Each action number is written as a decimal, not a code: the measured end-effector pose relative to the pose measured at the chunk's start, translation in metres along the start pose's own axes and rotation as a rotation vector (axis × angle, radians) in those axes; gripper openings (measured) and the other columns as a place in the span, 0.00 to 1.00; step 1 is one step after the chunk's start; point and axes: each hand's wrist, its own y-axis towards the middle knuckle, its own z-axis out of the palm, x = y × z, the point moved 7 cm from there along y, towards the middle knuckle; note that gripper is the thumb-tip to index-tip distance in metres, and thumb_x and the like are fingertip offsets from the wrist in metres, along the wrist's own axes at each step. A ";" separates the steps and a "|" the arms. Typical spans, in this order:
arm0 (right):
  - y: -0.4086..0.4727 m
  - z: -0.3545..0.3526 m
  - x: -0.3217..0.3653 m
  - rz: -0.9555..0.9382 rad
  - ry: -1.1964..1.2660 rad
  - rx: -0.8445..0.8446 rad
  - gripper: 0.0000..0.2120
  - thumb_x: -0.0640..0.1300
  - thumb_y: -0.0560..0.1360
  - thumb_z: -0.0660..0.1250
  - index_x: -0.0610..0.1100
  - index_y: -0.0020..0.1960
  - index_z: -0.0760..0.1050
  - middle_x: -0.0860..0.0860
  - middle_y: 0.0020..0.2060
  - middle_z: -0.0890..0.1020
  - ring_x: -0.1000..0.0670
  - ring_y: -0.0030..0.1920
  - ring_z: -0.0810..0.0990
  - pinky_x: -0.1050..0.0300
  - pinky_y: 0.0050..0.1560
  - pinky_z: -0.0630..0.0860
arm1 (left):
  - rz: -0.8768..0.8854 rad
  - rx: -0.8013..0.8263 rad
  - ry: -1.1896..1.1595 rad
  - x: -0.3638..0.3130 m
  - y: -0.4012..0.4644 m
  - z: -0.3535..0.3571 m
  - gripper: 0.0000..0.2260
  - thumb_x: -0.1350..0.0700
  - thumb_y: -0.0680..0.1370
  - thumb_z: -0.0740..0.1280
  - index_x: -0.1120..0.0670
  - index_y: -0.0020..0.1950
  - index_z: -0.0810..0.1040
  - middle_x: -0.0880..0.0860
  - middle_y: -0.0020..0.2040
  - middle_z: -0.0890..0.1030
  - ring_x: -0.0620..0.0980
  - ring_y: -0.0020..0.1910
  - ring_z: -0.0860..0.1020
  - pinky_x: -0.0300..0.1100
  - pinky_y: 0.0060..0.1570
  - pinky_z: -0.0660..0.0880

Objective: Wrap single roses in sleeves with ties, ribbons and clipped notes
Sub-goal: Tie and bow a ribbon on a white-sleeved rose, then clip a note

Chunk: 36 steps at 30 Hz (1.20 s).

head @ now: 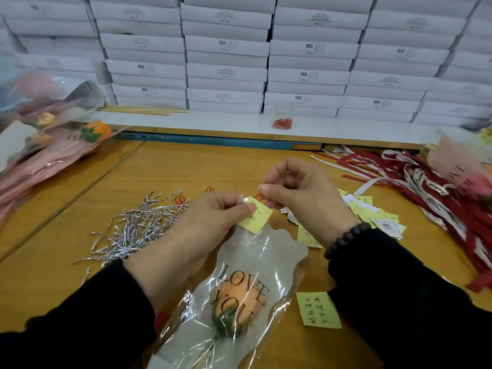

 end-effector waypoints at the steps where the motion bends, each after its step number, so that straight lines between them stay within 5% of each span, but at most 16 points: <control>1: 0.000 0.000 0.001 -0.006 -0.001 -0.003 0.06 0.34 0.71 0.70 0.41 0.40 0.74 0.48 0.31 0.80 0.57 0.29 0.78 0.66 0.32 0.75 | 0.003 0.000 0.011 0.000 0.000 0.000 0.07 0.59 0.75 0.67 0.58 0.41 0.84 0.62 0.40 0.81 0.55 0.37 0.74 0.42 0.36 0.71; 4: -0.001 0.001 0.002 -0.022 -0.018 0.004 0.05 0.34 0.70 0.71 0.40 0.39 0.75 0.48 0.30 0.80 0.57 0.28 0.78 0.66 0.32 0.75 | 0.009 0.001 0.016 0.001 0.001 0.000 0.07 0.58 0.74 0.68 0.59 0.42 0.84 0.72 0.44 0.78 0.57 0.37 0.71 0.46 0.41 0.68; 12: -0.002 0.003 0.004 -0.054 -0.050 -0.006 0.06 0.34 0.69 0.72 0.39 0.39 0.75 0.49 0.27 0.78 0.58 0.26 0.75 0.68 0.29 0.74 | 0.006 0.022 -0.005 0.004 0.003 -0.002 0.06 0.59 0.73 0.68 0.56 0.41 0.85 0.56 0.38 0.84 0.47 0.32 0.78 0.34 0.32 0.73; 20: -0.004 0.006 -0.004 0.022 -0.016 -0.050 0.05 0.39 0.72 0.70 0.40 0.39 0.76 0.49 0.28 0.79 0.60 0.25 0.75 0.67 0.26 0.73 | -0.014 -0.032 -0.013 0.001 0.001 -0.006 0.07 0.58 0.74 0.68 0.61 0.43 0.83 0.62 0.41 0.83 0.54 0.36 0.78 0.43 0.37 0.74; 32: -0.002 0.007 -0.006 -0.023 -0.154 -0.021 0.06 0.37 0.74 0.67 0.39 0.39 0.75 0.41 0.34 0.78 0.56 0.28 0.76 0.67 0.26 0.73 | -0.039 -0.138 -0.001 -0.001 -0.002 -0.012 0.07 0.60 0.74 0.69 0.63 0.46 0.82 0.67 0.43 0.79 0.56 0.38 0.71 0.41 0.33 0.67; 36: -0.002 0.007 -0.006 -0.041 -0.170 -0.010 0.06 0.37 0.74 0.67 0.39 0.38 0.75 0.40 0.34 0.77 0.53 0.30 0.76 0.68 0.28 0.72 | -0.031 -0.142 0.033 -0.001 -0.002 -0.012 0.06 0.59 0.73 0.69 0.59 0.38 0.84 0.57 0.34 0.79 0.48 0.28 0.69 0.37 0.28 0.65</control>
